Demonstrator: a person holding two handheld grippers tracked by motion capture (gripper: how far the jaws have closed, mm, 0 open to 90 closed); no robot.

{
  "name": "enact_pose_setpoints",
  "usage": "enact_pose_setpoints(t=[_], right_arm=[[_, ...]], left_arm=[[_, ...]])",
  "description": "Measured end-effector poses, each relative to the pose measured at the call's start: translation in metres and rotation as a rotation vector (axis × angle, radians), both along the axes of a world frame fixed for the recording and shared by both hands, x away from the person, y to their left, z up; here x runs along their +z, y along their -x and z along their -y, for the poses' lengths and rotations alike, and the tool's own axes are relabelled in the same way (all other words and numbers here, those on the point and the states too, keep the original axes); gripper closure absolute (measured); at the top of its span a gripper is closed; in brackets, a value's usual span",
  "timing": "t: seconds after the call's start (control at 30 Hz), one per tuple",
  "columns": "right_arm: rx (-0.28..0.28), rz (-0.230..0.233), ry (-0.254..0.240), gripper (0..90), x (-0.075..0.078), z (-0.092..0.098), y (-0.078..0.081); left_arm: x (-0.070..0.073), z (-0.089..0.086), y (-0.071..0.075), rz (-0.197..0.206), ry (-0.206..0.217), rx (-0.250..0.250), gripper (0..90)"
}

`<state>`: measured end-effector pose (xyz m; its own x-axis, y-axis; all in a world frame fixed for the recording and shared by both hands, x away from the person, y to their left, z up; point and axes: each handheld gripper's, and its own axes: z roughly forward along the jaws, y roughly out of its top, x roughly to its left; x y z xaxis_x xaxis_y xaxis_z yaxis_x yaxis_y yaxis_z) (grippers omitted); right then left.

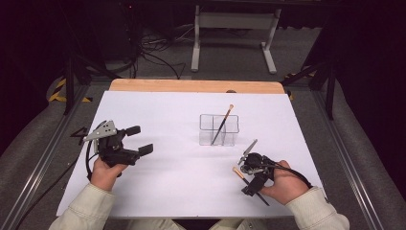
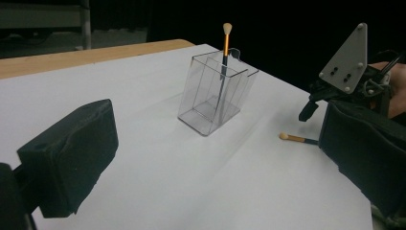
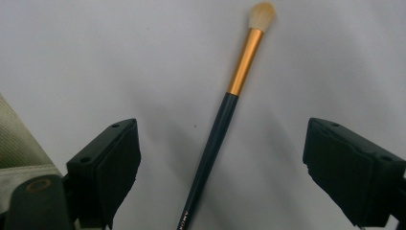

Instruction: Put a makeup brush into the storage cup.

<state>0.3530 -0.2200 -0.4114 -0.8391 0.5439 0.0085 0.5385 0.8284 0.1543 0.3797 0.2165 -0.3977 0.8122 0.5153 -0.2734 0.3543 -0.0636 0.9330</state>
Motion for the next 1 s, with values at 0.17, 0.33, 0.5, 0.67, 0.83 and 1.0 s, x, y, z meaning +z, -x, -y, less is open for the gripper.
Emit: enact_pose_setpoints(t=[0.17,0.33,0.5,0.67,0.83,1.0], right_arm=[[0.002,-0.006,0.036,19.7,-0.0046,-0.0024,0.0013],[0.009,-0.005,0.065,30.7,-0.0079,-0.0022,0.001],[0.019,-0.016,0.072,42.8,-0.0098,-0.0027,0.0013],[0.019,-0.016,0.077,55.1,-0.0085,-0.0028,0.0011],[0.032,-0.015,0.088,61.7,-0.0081,-0.0051,0.0025],[0.058,-0.018,0.099,66.4,-0.0079,-0.0072,0.0037]], left_arm=[[-0.0005,-0.0004,-0.0003,-0.005,0.004,-0.001,0.9],[-0.0007,0.0002,-0.0007,0.002,-0.002,-0.007,0.8],[-0.0009,0.0,-0.0007,-0.007,0.006,-0.008,0.8],[-0.0004,0.0008,-0.0004,-0.006,0.005,-0.013,0.8],[-0.0003,0.0003,-0.0005,-0.004,0.004,-0.012,0.8],[-0.0005,0.0006,-0.0005,-0.005,-0.001,-0.012,0.8]])
